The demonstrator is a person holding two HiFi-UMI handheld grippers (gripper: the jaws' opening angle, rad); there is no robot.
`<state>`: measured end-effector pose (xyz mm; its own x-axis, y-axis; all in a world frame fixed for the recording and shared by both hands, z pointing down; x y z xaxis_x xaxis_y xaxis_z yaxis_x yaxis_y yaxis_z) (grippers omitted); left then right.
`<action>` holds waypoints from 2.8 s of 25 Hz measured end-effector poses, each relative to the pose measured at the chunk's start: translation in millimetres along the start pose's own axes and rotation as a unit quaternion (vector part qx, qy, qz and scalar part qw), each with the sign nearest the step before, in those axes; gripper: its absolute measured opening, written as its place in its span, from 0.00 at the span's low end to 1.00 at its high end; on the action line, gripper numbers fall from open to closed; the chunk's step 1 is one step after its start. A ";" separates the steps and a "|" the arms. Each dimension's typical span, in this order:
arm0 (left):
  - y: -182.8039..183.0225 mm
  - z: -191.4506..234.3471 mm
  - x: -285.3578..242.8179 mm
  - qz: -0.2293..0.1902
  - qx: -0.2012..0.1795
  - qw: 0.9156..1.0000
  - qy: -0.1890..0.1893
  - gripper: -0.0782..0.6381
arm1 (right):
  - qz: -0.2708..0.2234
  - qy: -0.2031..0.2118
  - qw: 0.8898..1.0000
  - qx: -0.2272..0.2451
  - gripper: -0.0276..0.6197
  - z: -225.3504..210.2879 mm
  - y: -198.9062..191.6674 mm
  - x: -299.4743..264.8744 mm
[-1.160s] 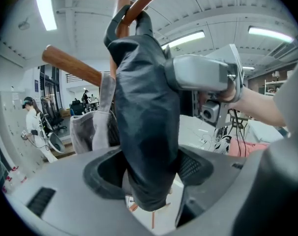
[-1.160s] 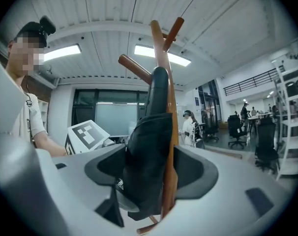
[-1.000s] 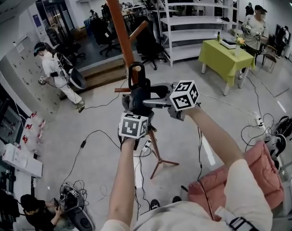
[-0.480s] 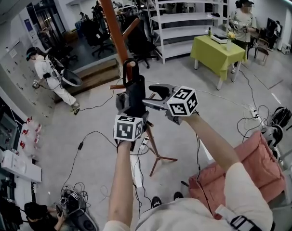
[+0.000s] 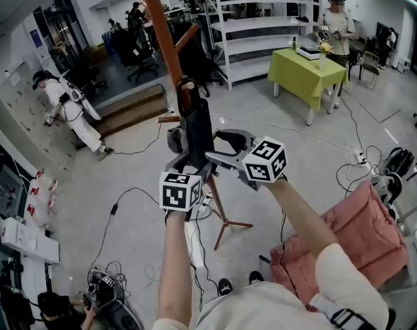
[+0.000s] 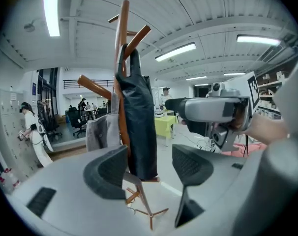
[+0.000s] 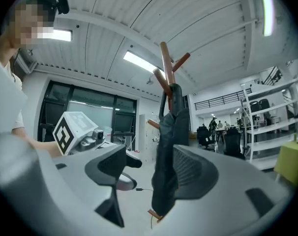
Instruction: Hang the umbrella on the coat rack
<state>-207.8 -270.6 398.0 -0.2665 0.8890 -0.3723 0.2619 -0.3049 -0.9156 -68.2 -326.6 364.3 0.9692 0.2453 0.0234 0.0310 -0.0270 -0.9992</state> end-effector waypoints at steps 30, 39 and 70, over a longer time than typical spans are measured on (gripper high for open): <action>-95.7 -40.7 78.4 -0.104 0.050 0.990 0.084 0.49 | -0.015 -0.202 0.978 -0.060 0.51 62.1 -99.5 82.7; -123.4 -33.7 90.0 -0.111 0.061 0.987 0.094 0.47 | 0.016 -0.186 0.980 -0.064 0.51 82.3 -130.5 74.9; -122.0 -41.6 85.0 -0.114 0.030 0.990 0.077 0.26 | 0.001 -0.162 0.983 -0.091 0.36 91.0 -136.9 62.4</action>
<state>-223.9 -143.6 484.4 -0.1656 0.9773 -0.1318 0.1554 -0.1061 -0.9821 -34.1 -219.4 499.5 0.8413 0.5402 -0.0190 0.1015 -0.1924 -0.9761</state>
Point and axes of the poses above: the fingertips, and each gripper's own axes: x backward along the fingers, z to its left, y out of its top, the point moved 8 cm from there along x, backward along the fingers, and after that the axes turned 2 degrees about -x, right-handed, at the moved point
